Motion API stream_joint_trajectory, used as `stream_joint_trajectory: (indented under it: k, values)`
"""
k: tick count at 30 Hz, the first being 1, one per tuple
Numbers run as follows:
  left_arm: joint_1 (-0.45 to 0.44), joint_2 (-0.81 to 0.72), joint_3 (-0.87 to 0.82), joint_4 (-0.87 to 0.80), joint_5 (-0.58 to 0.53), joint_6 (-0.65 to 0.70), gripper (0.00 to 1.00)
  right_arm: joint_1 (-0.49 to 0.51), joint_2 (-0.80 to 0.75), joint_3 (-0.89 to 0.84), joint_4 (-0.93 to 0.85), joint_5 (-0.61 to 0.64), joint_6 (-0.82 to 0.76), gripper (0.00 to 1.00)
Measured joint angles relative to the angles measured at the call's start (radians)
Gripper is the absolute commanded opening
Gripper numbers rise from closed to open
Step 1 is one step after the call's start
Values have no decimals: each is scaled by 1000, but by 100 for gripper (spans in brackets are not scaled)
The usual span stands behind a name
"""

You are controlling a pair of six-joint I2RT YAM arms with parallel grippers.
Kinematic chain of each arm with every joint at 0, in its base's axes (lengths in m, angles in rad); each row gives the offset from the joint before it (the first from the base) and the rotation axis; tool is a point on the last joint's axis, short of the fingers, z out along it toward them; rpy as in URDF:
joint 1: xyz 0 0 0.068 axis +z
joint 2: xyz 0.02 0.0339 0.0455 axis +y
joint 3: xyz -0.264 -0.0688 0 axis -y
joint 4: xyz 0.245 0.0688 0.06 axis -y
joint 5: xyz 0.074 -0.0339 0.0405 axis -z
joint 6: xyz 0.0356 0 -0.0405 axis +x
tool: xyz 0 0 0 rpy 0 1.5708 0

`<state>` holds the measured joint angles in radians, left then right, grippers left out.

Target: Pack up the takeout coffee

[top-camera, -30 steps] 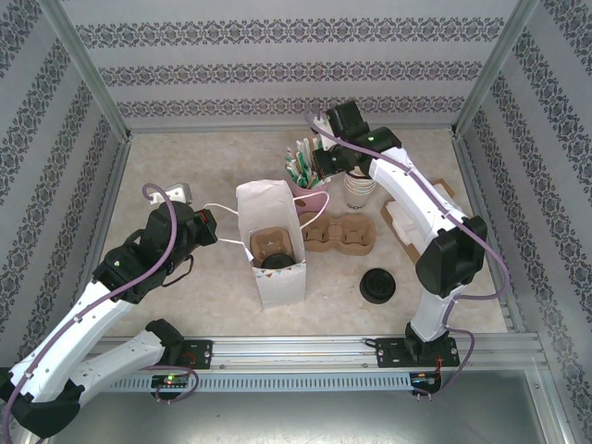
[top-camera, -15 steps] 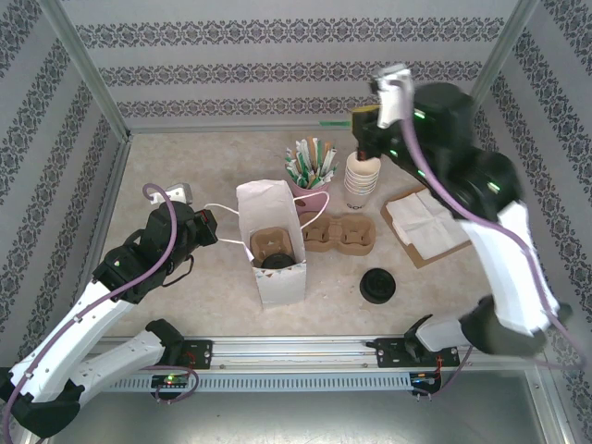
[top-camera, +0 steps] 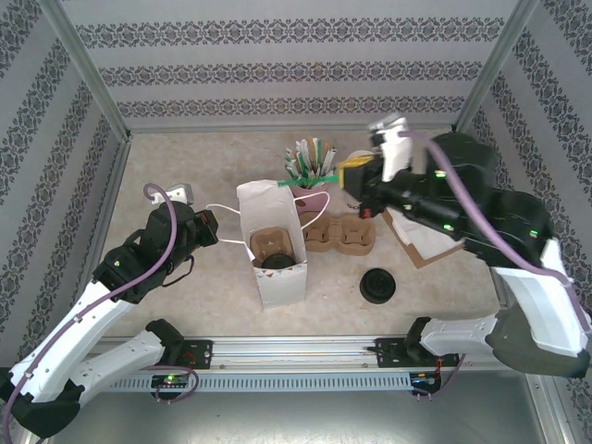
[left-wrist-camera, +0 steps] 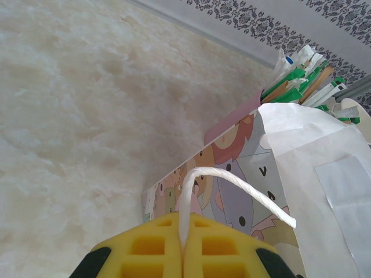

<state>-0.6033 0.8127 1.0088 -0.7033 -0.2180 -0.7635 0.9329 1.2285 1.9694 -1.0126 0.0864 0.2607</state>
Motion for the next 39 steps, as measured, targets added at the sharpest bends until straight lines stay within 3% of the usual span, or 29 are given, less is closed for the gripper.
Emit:
stream_joint_trajectory:
  k: [7, 8, 11, 13, 18, 23, 26, 31, 35, 39]
  values:
    - [0, 0, 0, 0, 0, 0, 0, 56, 98, -80, -39, -6, 19, 0]
    - [0, 0, 0, 0, 0, 0, 0, 63, 119, -80, -35, -6, 22, 5]
    - [0, 0, 0, 0, 0, 0, 0, 81, 193, -73, -33, 4, 24, 53]
    - [0, 0, 0, 0, 0, 0, 0, 92, 253, -56, -34, 34, 23, 63]
    - [0, -4, 0, 0, 0, 0, 0, 99, 306, -60, -24, 141, 14, 67]
    - [0, -13, 0, 0, 0, 0, 0, 77, 90, -220, 76, 283, 18, 63]
    - [0, -16, -1, 0, 0, 0, 0, -61, -90, -326, 112, 336, 47, 60]
    - [0, -22, -12, 1, 1, 0, 0, -512, -283, -534, 135, 304, 98, 58]
    - [0, -21, -16, 1, 8, 0, 0, -868, -235, -706, 161, 94, 122, 59]
    - [0, -23, -24, 5, 13, 0, 0, -1014, -53, -835, 204, -47, 122, 59]
